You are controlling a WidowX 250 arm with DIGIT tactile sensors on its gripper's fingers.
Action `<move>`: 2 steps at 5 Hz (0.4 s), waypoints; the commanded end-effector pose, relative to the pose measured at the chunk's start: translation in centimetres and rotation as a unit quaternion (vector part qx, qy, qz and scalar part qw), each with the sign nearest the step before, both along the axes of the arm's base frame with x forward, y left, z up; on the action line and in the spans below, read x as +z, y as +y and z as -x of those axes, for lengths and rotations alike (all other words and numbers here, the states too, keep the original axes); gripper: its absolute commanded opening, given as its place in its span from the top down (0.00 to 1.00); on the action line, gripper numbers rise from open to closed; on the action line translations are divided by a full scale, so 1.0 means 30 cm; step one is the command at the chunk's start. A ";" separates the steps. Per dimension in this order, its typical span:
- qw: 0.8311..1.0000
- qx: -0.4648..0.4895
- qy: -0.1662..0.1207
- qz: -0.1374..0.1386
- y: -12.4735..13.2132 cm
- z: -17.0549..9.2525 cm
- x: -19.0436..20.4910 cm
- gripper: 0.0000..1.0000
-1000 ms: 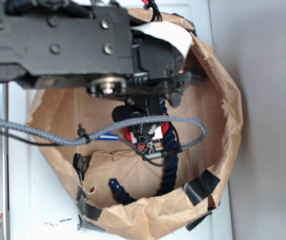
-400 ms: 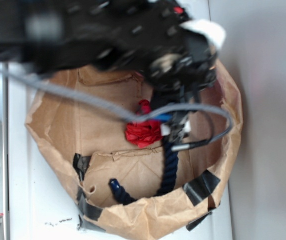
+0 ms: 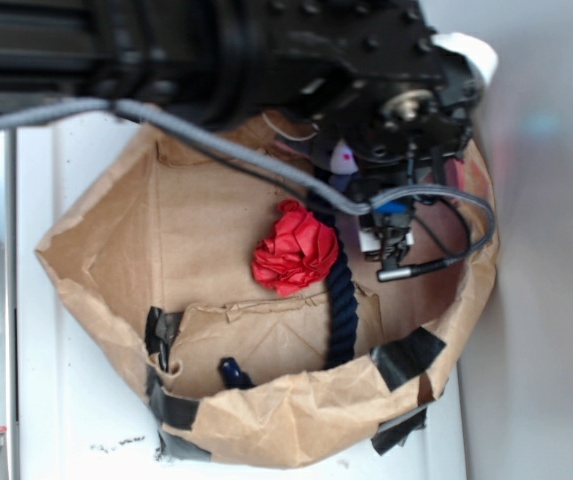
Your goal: Grab the gray animal.
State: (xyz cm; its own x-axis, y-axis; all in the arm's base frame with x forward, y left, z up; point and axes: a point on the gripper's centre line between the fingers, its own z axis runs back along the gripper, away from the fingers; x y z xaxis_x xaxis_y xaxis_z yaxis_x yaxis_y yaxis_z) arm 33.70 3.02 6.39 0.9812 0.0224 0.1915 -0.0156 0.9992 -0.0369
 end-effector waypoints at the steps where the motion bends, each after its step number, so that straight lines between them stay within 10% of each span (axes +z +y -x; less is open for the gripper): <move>1: 0.999 0.036 -0.007 -0.034 0.085 -0.038 0.068 0.00; 2: 0.995 0.008 -0.025 -0.092 0.129 -0.050 0.071 0.00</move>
State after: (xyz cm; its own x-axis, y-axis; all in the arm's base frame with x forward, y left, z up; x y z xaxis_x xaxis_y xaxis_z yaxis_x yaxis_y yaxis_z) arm 34.20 5.76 6.70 0.9849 -0.0191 0.1719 -0.0038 0.9912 0.1321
